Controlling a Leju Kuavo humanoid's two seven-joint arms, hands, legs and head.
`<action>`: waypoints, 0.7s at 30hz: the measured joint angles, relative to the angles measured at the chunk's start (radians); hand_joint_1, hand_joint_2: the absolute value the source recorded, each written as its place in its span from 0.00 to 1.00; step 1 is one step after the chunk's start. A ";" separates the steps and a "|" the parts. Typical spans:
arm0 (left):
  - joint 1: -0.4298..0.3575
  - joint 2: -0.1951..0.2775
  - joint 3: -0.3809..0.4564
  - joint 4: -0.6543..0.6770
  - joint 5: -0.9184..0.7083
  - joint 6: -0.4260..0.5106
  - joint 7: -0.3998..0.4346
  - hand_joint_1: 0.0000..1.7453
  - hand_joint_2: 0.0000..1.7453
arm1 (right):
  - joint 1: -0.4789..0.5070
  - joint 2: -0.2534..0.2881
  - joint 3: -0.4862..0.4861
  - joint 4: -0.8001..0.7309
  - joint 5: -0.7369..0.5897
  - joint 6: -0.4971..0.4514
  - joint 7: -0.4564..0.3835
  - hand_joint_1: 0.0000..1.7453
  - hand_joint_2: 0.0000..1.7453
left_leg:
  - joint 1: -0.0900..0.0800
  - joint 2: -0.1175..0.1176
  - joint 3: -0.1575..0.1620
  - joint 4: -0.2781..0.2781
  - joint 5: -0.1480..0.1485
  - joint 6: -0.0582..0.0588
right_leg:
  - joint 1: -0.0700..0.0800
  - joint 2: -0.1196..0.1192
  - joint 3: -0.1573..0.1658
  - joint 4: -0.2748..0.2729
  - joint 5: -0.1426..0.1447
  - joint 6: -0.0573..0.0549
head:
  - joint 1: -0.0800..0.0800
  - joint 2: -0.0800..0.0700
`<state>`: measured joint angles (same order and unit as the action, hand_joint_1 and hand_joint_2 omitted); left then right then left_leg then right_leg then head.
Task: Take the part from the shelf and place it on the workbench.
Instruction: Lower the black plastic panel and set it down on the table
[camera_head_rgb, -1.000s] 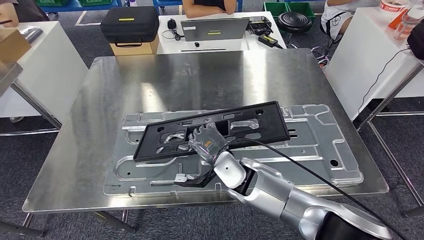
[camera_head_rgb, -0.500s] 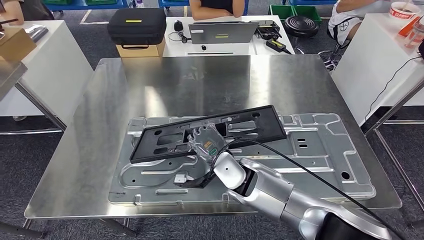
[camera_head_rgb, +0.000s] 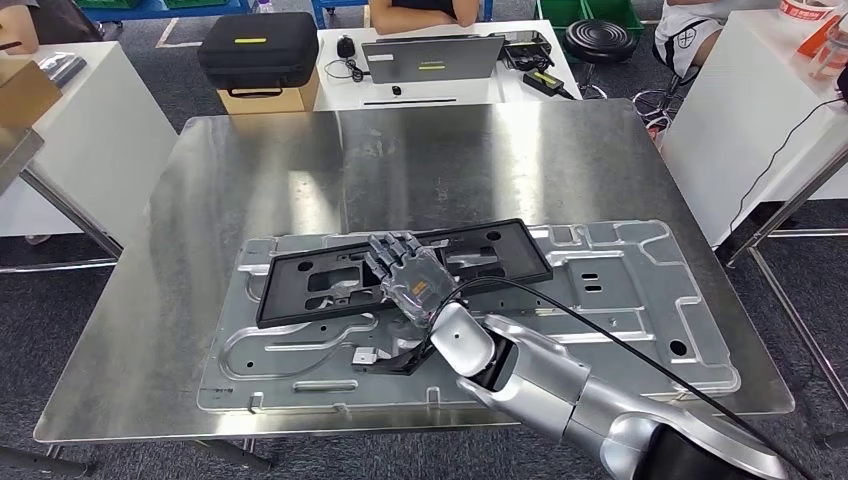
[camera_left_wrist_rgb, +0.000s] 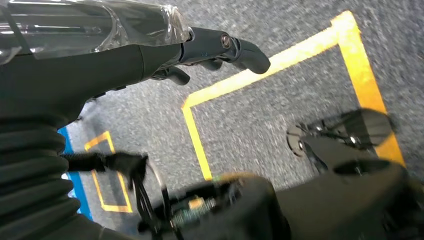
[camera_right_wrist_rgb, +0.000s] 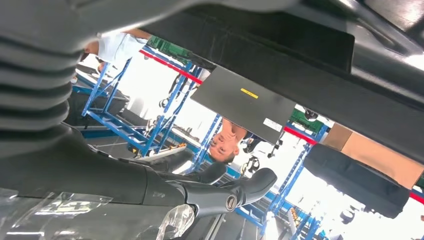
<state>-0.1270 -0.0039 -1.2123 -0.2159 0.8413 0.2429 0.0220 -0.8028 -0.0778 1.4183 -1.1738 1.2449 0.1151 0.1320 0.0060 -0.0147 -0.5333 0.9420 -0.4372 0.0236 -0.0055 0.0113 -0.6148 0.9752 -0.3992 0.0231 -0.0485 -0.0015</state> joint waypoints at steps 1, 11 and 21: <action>0.000 -0.001 0.000 0.000 0.001 -0.005 -0.005 0.00 0.00 | 0.000 0.000 0.000 0.000 0.000 0.000 0.000 0.00 0.00 | 0.000 0.000 0.000 0.000 0.000 -0.002 | 0.000 0.000 0.000 0.000 0.000 -0.001 | 0.000 0.000; -0.002 -0.001 0.000 0.000 0.003 -0.022 -0.020 0.00 0.00 | 0.000 -0.002 0.000 0.000 -0.003 0.000 0.000 0.00 0.00 | -0.004 0.000 -0.001 0.003 -0.001 0.000 | -0.004 0.000 0.001 -0.001 0.003 -0.001 | 0.000 0.000; -0.005 -0.005 0.000 0.000 0.009 -0.026 -0.022 0.00 0.00 | -0.002 -0.006 -0.003 -0.008 -0.006 0.000 0.003 0.00 0.00 | 0.011 0.008 0.016 -0.040 0.039 0.025 | -0.005 -0.002 -0.026 0.082 -0.063 0.027 | 0.004 0.000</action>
<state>-0.1319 -0.0092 -1.2121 -0.2159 0.8508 0.2169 -0.0002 -0.8050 -0.0834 1.4151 -1.1823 1.2386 0.1148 0.1350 0.0169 -0.0068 -0.5176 0.9020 -0.3979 0.0485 -0.0102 0.0096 -0.6409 1.0575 -0.4617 0.0506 -0.0442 -0.0015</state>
